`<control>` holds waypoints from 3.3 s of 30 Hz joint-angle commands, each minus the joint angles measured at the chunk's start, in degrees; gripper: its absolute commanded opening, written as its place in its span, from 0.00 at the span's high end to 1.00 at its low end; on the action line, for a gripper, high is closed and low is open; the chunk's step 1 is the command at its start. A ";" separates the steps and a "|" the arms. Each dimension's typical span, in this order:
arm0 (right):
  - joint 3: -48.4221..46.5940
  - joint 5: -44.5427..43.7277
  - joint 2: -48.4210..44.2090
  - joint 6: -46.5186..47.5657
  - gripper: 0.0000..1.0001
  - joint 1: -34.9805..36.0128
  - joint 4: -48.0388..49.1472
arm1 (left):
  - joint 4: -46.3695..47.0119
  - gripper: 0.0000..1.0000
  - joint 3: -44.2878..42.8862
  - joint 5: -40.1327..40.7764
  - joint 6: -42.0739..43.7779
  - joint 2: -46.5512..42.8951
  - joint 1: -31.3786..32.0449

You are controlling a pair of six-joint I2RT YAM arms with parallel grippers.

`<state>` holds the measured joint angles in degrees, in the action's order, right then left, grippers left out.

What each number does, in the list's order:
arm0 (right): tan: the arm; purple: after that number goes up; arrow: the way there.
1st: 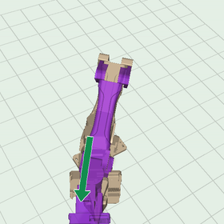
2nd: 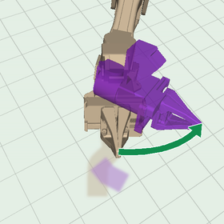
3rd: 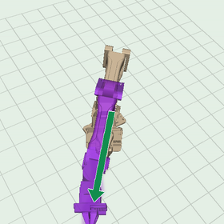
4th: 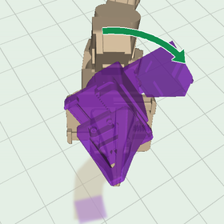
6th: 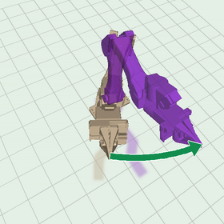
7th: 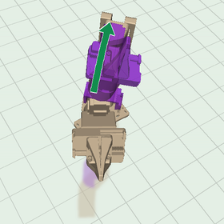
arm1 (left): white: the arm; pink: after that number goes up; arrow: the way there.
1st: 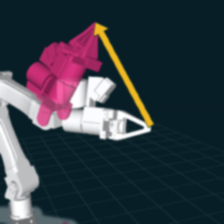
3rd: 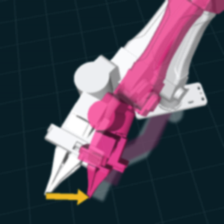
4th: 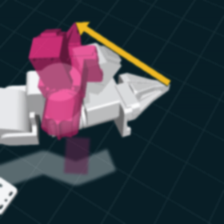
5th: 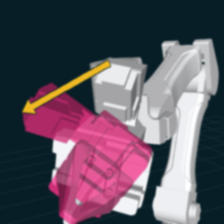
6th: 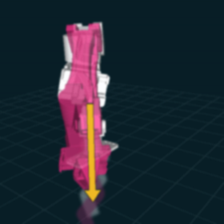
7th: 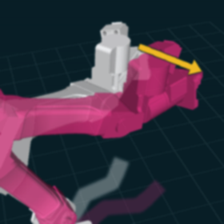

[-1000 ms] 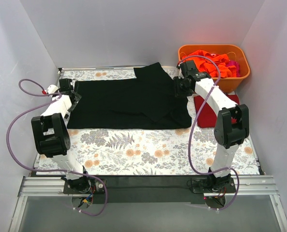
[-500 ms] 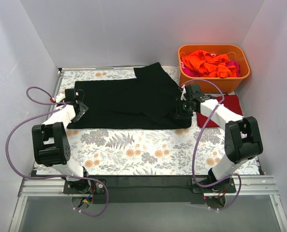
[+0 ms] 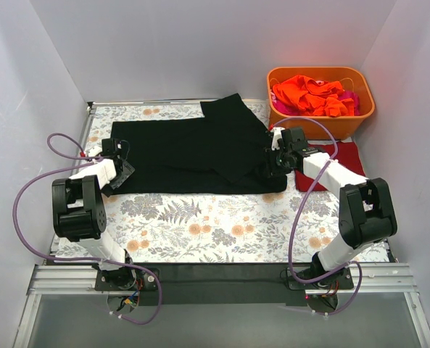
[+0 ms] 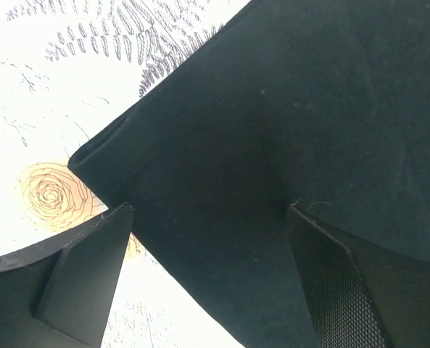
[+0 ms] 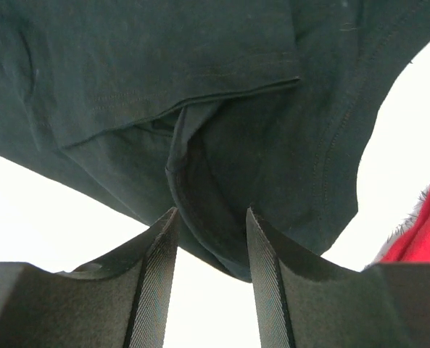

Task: Fold and stack the t-shirts
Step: Fold the tshirt

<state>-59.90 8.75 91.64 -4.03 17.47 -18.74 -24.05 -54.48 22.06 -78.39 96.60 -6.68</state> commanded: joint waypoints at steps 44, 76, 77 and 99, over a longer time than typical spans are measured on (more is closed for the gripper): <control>-0.22 2.23 2.33 -4.40 0.69 -6.14 1.87 | -0.82 0.20 0.87 5.09 1.31 4.92 -0.18; 23.15 3.20 -10.59 -8.80 0.99 -12.55 -0.59 | -8.20 0.23 8.06 7.12 -5.72 -0.87 -4.65; 23.86 2.76 -11.38 -8.97 0.99 -12.55 -0.85 | -8.38 0.23 10.16 7.12 -6.07 -2.28 -5.36; 11.14 -8.48 -22.92 -0.19 0.61 9.66 -3.67 | -9.70 0.05 9.92 6.33 -1.16 -32.08 3.24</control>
<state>-42.76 4.03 65.71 -9.93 21.26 -22.96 -33.43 -43.11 28.12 -82.59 67.66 -6.87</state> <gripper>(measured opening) 0.396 0.948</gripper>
